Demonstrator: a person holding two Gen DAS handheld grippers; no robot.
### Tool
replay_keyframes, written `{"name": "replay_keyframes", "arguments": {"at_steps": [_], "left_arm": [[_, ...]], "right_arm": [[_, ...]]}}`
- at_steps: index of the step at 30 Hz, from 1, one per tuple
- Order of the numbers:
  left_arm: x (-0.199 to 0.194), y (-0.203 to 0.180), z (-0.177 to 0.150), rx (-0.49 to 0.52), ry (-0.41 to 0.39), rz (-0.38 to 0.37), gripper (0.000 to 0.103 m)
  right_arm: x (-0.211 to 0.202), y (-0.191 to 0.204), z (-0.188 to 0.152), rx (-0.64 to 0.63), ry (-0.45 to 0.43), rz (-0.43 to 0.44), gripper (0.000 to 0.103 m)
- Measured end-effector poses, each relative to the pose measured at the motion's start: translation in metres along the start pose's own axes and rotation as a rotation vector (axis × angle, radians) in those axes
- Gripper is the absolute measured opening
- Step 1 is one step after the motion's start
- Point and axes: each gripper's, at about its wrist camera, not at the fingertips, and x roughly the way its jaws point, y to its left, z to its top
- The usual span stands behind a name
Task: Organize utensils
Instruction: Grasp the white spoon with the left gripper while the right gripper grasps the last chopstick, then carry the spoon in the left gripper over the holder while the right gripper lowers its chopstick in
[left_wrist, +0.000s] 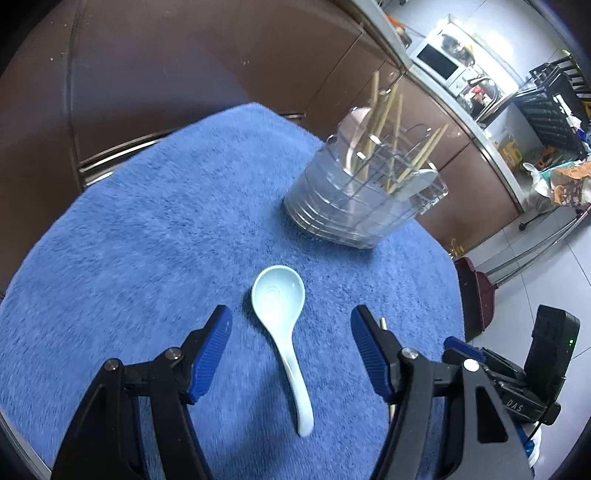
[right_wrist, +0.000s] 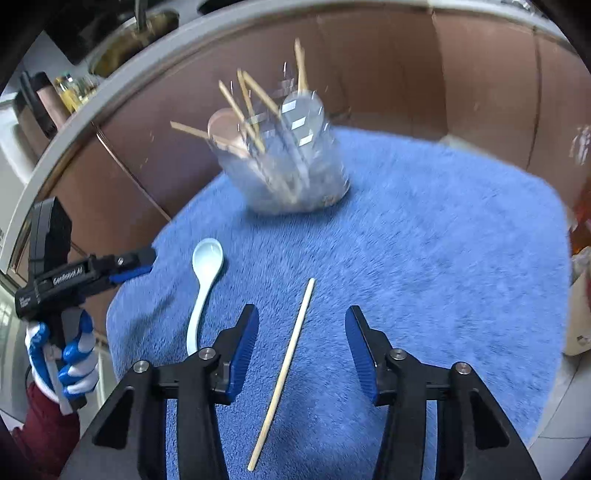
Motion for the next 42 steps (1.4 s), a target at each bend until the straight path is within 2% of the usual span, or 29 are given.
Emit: {"name": "replay_keyframes", "arguments": {"at_steps": [6,8,11,21,26,34,38,42], "left_arm": [[0.030,0.009,0.018,-0.014,0.055,-0.012,0.056],[0.038,0.012,0.023,-0.017,0.074,-0.018,0.051],[0.045,0.016,0.026,-0.012,0.093,-0.024,0.048],[0.065,0.021,0.029,-0.010,0.149,-0.056,0.033],[0.073,0.017,0.028,-0.001,0.178,-0.061,0.014],[0.081,0.003,0.025,0.040,0.192,-0.023,0.010],[0.079,0.000,0.023,0.050,0.182,-0.009,0.007],[0.067,-0.003,0.017,0.050,0.153,-0.003,0.007]], "right_arm": [[0.040,0.002,0.019,-0.016,0.126,-0.022,0.034],[0.051,0.002,0.022,-0.016,0.158,-0.022,0.026],[0.063,0.003,0.023,-0.020,0.194,-0.037,0.022],[0.090,0.013,0.026,-0.047,0.273,-0.089,0.019],[0.105,0.019,0.031,-0.053,0.301,-0.097,0.019],[0.114,0.020,0.042,-0.053,0.343,-0.105,0.019],[0.121,0.021,0.048,-0.061,0.353,-0.124,0.010],[0.125,0.021,0.051,-0.040,0.340,-0.115,0.008]]}}
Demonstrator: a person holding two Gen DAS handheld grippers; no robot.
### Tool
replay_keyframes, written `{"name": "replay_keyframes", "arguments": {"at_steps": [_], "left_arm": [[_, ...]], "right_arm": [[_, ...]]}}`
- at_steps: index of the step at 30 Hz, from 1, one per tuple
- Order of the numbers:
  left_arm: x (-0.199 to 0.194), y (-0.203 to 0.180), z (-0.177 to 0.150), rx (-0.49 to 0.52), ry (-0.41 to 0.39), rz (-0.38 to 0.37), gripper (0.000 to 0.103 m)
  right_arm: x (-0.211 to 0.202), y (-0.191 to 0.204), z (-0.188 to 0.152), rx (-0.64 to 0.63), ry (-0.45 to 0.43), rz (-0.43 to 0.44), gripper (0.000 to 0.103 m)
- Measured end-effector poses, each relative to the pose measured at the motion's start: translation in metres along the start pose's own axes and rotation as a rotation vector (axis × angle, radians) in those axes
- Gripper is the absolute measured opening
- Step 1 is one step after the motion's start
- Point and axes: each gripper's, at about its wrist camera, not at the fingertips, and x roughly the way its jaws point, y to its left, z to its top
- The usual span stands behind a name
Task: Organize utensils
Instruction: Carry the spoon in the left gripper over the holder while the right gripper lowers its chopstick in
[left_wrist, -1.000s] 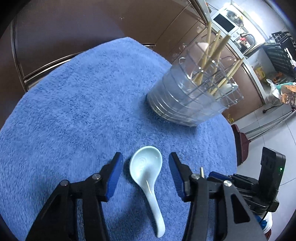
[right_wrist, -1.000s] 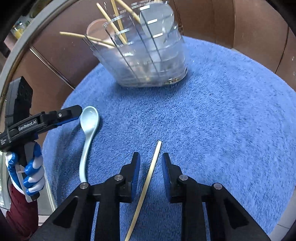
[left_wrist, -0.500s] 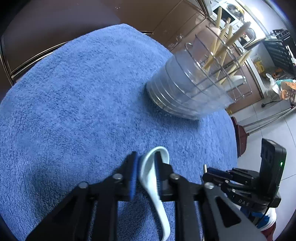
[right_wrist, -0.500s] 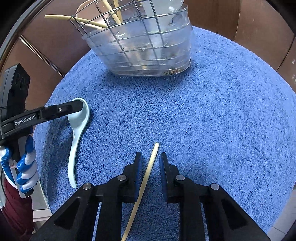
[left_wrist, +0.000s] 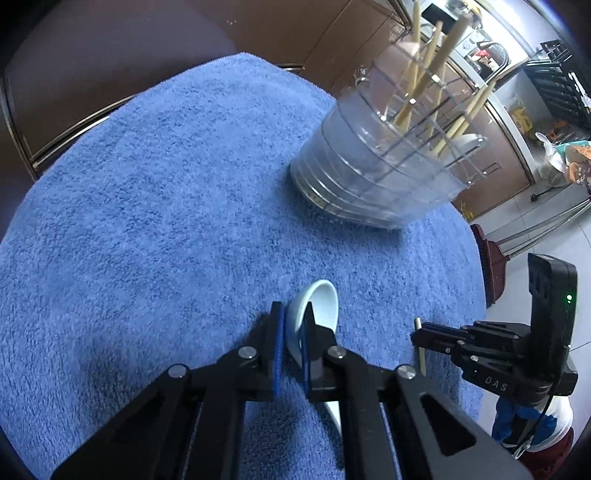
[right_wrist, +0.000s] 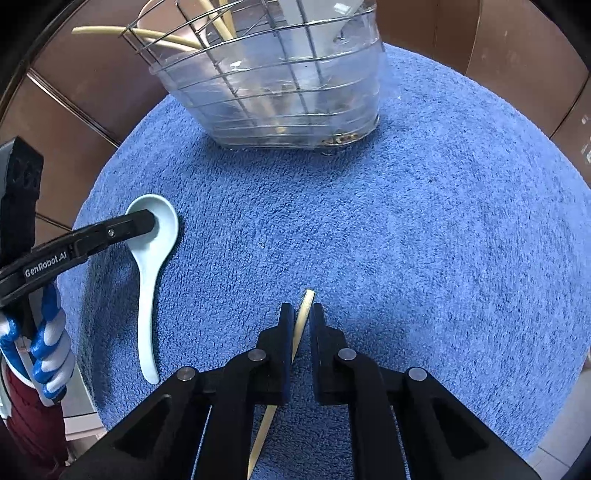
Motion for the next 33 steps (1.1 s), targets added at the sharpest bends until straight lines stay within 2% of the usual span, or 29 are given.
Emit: {"name": "replay_keyframes", "arguments": {"at_steps": [5,10,25,33], "left_arm": [[-0.024,-0.010,-0.007,0.041,-0.056,0.019,0.007],[-0.057,-0.015,-0.019,0.072,-0.122,0.035,0.007],[-0.154,-0.048,-0.077,0.122,-0.306,0.098,0.007],[-0.196,-0.071,-0.107,0.157,-0.412,0.170,0.007]], "right_arm": [[-0.010,-0.003,-0.007,0.002,-0.036,0.019,0.007],[-0.037,0.008,-0.019,-0.032,-0.113,0.032,0.006],[-0.153,0.038,-0.118,-0.105,-0.446,0.058,0.005],[-0.198,0.059,-0.158,-0.134,-0.570,0.075,0.005]]}}
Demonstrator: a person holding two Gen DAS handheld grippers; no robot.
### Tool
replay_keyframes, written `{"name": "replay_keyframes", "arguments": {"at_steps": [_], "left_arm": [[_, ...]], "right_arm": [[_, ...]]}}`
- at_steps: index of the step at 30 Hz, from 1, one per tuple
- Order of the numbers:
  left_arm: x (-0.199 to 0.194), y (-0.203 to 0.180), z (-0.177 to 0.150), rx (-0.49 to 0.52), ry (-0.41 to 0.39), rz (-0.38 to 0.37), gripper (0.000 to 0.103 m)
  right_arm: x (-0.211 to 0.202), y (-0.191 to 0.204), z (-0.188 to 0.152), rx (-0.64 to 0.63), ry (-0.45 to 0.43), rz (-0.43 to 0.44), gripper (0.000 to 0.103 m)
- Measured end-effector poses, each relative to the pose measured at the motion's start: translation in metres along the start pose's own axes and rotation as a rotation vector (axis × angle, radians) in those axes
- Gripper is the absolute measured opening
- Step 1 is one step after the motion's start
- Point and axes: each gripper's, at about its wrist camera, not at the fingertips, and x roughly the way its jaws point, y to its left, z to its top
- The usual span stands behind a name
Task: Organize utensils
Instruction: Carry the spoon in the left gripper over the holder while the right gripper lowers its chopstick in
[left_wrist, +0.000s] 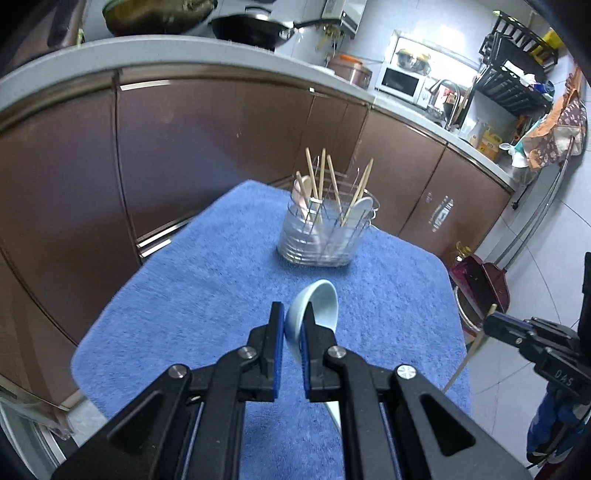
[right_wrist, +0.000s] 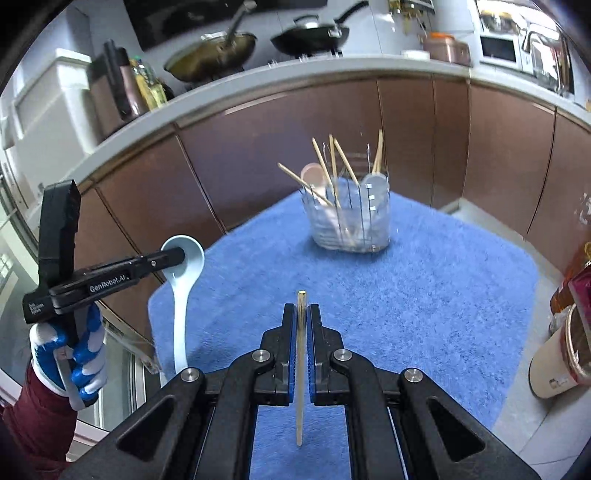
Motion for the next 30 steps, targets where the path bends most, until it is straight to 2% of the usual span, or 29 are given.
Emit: {"name": "replay_keyframes", "arguments": {"at_steps": [9,16,24,30], "left_arm": [[-0.037,-0.018,0.009,0.052,-0.139,0.100,0.007],[-0.045,-0.031,0.042,0.062,-0.239,0.108,0.007],[-0.025,-0.049,0.104,0.051,-0.334,0.098,0.007],[0.016,-0.062,0.145,0.047,-0.405,0.152,0.007]], "right_arm": [[-0.039,0.008,0.013,-0.018,-0.126,0.004,0.005],[-0.055,0.002,0.045,-0.020,-0.228,-0.004,0.005],[-0.054,-0.011,0.100,-0.034,-0.338,-0.009,0.005],[-0.041,-0.023,0.149,-0.040,-0.448,-0.001,0.005]]}}
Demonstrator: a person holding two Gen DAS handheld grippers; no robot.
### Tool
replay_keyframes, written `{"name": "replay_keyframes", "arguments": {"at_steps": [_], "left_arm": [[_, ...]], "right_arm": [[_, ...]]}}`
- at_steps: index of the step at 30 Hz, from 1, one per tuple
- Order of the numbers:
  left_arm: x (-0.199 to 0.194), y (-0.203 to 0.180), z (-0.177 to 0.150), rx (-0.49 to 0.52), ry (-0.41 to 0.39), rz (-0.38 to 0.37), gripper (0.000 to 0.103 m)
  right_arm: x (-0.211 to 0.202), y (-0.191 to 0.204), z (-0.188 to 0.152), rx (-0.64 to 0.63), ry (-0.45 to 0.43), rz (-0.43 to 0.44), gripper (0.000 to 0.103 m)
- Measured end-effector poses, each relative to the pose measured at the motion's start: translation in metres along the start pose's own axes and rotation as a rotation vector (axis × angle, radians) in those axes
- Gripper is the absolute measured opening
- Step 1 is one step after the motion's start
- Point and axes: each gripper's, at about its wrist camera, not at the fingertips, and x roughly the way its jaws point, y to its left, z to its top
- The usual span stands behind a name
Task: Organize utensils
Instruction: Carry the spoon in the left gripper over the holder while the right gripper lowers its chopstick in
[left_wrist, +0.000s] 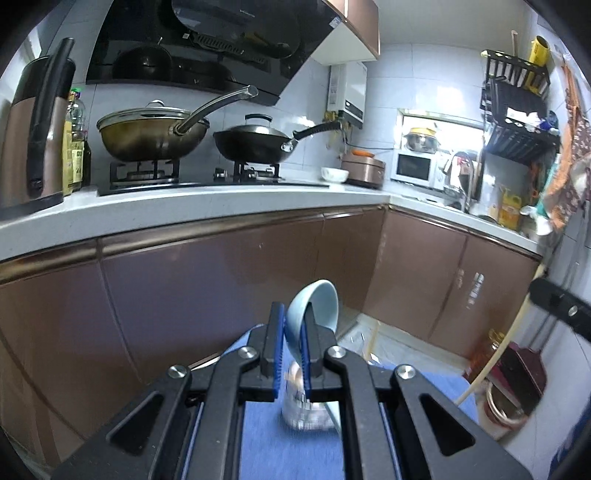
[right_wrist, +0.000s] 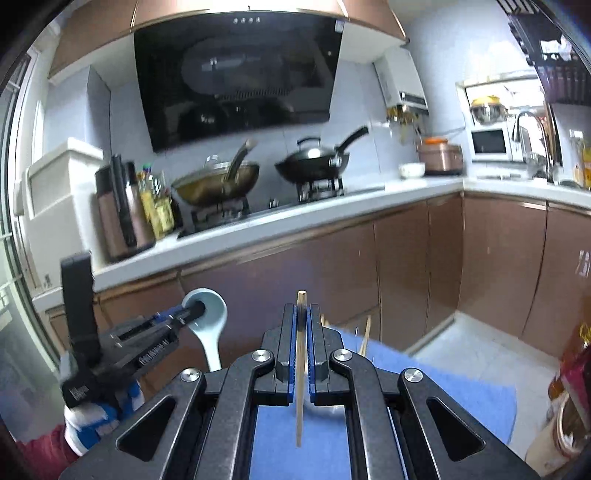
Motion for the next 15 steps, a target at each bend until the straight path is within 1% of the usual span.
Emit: {"name": "replay_keyframes", "arguments": {"at_steps": [3,6,11,15], "left_arm": [[0.033,-0.007,0.004,-0.001,-0.029,0.042,0.007],[0.068,-0.013,0.002,0.002,-0.043,0.086,0.007],[0.118,-0.020,-0.013,-0.004,-0.037,0.121,0.007],[0.141,-0.029,-0.024,0.017,-0.057,0.149,0.007]], "right_arm": [[0.019,-0.005,0.009,-0.010,-0.033,-0.006,0.005],[0.046,-0.010,0.012,-0.040,-0.046,-0.027,0.005],[0.090,-0.025,0.003,-0.051,-0.034,-0.033,0.005],[0.116,-0.034,-0.008,-0.055,-0.016,-0.036,0.005]]}}
